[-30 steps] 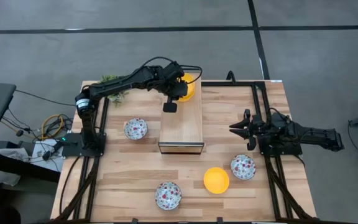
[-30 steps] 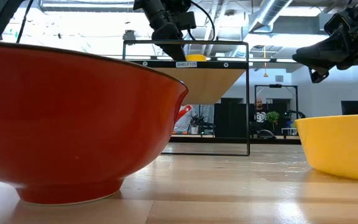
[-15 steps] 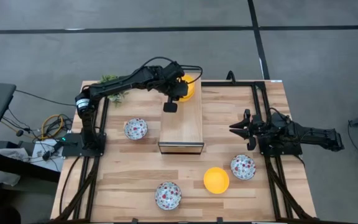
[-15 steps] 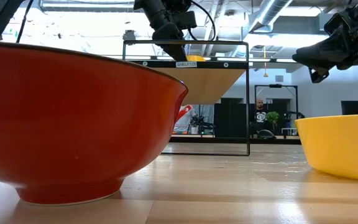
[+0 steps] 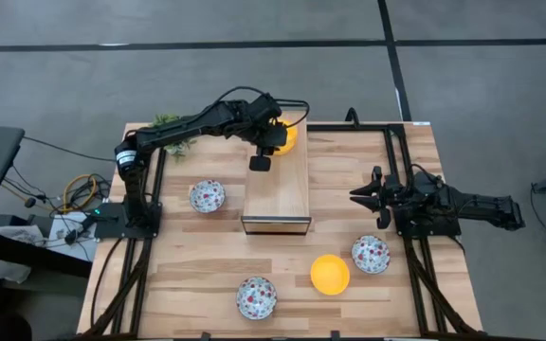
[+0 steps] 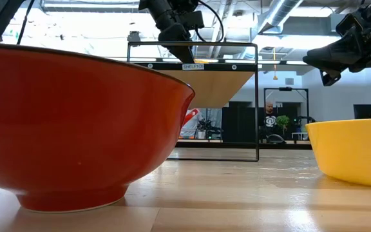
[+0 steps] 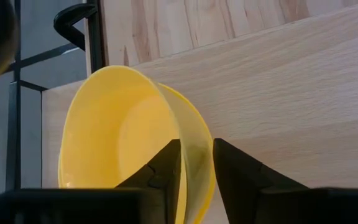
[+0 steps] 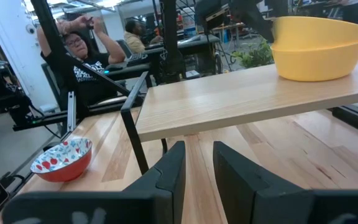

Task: Pick & Place Mini bowls
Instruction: Stack the left yellow bowl on top of the yellow bowl on the shelf, then stack the yellow bowl on top of the yellow bowl on the shelf

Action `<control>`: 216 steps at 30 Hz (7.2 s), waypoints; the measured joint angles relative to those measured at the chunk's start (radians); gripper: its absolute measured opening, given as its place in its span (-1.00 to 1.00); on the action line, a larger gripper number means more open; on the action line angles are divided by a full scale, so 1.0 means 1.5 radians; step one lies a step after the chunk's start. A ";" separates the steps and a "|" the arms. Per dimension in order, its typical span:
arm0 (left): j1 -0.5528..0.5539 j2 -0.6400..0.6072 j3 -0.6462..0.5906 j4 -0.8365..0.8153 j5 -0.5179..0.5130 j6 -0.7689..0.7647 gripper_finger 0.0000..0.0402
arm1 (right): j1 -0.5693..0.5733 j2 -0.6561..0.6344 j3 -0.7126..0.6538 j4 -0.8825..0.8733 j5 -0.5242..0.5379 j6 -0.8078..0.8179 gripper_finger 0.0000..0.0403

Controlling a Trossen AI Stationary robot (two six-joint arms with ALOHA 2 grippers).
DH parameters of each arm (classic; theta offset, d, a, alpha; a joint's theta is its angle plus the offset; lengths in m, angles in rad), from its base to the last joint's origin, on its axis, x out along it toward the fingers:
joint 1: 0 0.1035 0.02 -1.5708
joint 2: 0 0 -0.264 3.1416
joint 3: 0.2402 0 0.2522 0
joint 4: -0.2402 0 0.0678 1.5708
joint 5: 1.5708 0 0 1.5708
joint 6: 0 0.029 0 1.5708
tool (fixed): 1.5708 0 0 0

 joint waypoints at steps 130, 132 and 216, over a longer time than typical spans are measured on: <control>-0.344 -0.982 -1.174 0.793 0.028 -0.721 -0.40 | 0.235 0.253 0.201 0.077 0.120 0.221 -0.65; -0.344 -1.006 -1.184 0.793 0.041 -0.720 -0.40 | 0.247 0.297 0.234 0.046 0.126 0.225 -0.65; -0.344 -1.062 -1.224 0.773 0.113 -0.686 -0.40 | 0.467 1.169 0.690 -0.379 -0.074 0.255 -0.94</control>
